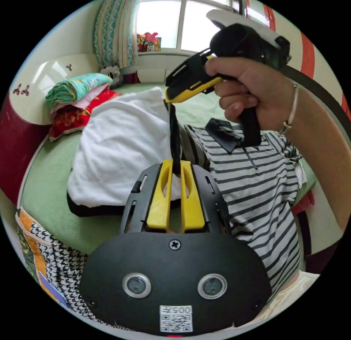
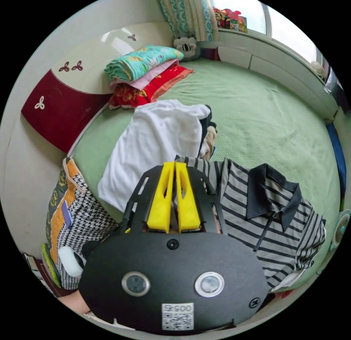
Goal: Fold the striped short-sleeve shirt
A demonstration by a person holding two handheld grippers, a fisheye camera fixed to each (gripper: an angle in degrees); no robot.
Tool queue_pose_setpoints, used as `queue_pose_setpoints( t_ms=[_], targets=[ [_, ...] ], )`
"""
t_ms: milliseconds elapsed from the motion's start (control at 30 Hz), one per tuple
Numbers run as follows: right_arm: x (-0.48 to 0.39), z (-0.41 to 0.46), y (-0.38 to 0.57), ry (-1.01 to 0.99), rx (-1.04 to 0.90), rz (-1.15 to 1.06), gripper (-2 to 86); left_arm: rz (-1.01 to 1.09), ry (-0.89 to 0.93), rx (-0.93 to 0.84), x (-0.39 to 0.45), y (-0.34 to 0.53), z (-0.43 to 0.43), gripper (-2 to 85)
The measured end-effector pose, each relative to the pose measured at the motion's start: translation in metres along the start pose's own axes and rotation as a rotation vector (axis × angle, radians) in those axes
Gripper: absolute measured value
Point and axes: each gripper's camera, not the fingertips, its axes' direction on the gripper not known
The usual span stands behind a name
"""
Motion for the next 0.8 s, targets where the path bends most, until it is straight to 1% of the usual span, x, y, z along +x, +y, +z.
queue_pose_setpoints(
  t_ms=[67,133,200,333,433,533,633,700,767,800],
  targets=[
    [0.007,-0.012,-0.006,-0.053,0.028,-0.008,-1.2,0.008,-0.058,0.048,-0.002,-0.009,-0.021,4.9],
    [0.013,-0.024,-0.01,-0.08,0.071,-0.014,-1.4,0.031,-0.099,0.059,-0.002,-0.018,-0.033,4.9],
    [0.022,-0.034,-0.013,-0.115,0.099,-0.013,-1.4,0.047,-0.088,0.049,-0.001,-0.025,-0.04,4.9],
    [0.041,-0.039,-0.005,-0.133,0.087,-0.004,-1.5,0.114,-0.07,0.045,0.024,-0.022,-0.043,5.4],
    [0.065,-0.047,0.018,-0.073,0.09,-0.009,-1.5,0.162,0.024,0.031,0.046,-0.008,-0.037,6.1],
    [0.106,-0.049,0.052,0.059,0.101,0.039,-1.3,0.174,0.104,-0.011,0.06,0.006,-0.024,6.4],
    [0.16,-0.03,0.088,0.114,0.019,0.139,-0.8,0.174,0.113,-0.058,0.068,0.014,-0.007,6.5],
    [0.199,-0.007,0.11,0.2,-0.091,0.232,0.0,0.165,0.119,-0.092,0.07,0.013,0.006,6.5],
    [0.218,0.002,0.123,0.247,-0.128,0.272,0.9,0.142,0.131,-0.112,0.071,0.01,0.022,6.8],
    [0.224,0.006,0.128,0.224,-0.144,0.282,1.9,0.139,0.131,-0.119,0.071,0.009,0.026,6.9]
  ],
)
